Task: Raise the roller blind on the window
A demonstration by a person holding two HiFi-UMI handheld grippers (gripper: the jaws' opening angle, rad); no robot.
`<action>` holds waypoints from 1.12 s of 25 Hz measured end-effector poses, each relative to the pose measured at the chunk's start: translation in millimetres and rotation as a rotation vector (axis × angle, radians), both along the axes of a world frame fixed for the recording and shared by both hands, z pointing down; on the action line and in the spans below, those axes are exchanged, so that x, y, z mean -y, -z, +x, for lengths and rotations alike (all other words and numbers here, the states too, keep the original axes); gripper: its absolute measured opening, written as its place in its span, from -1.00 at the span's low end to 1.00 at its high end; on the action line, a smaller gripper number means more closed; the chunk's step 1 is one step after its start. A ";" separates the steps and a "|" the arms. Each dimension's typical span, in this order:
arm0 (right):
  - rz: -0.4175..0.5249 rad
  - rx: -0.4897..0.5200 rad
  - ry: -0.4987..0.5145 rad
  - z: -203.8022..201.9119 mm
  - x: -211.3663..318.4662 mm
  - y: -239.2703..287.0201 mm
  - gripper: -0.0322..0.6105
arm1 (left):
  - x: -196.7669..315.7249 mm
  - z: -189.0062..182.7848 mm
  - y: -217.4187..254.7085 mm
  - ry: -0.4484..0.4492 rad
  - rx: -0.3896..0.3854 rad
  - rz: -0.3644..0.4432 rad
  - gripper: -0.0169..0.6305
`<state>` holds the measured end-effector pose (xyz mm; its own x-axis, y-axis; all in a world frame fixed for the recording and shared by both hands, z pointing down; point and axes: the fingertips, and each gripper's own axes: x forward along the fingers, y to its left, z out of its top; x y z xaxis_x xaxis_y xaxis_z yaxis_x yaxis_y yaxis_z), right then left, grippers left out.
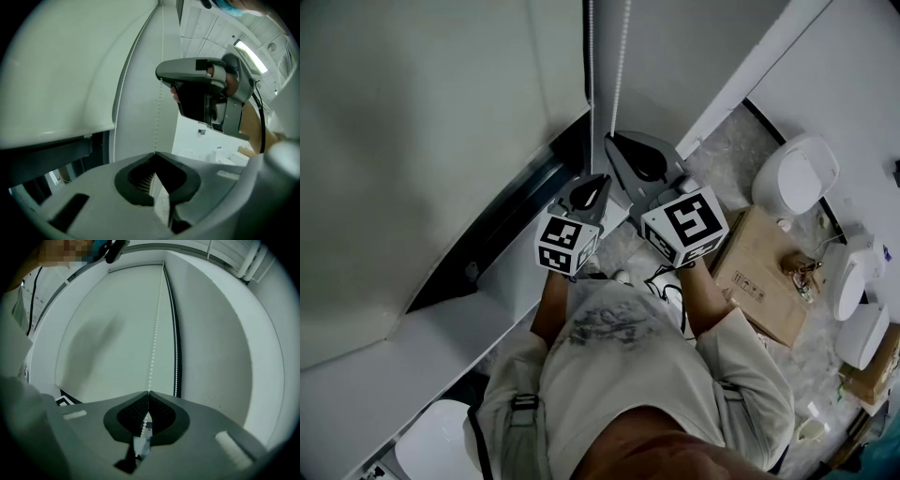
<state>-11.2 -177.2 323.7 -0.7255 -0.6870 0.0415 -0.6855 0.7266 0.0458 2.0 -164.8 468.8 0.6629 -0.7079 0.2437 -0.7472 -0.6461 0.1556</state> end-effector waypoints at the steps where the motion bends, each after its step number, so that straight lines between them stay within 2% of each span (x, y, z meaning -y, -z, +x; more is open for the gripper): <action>1: -0.003 -0.004 -0.001 -0.7 -0.3 -4.1 -0.86 | 0.5 -0.5 -4.2 0.000 0.003 -0.007 -0.91; 15: -0.062 -0.018 -0.004 -5.5 -9.1 -58.5 -0.87 | -5.6 -8.4 -62.5 -0.009 0.036 -0.098 -0.91; 23: -0.085 -0.053 0.009 -6.7 -15.2 -87.0 -0.87 | -10.2 -11.5 -90.8 -0.029 0.030 -0.133 -0.91; 28: -0.112 -0.086 0.019 -8.0 -16.0 -107.6 -0.87 | -13.3 -12.5 -111.7 -0.033 0.054 -0.162 -0.91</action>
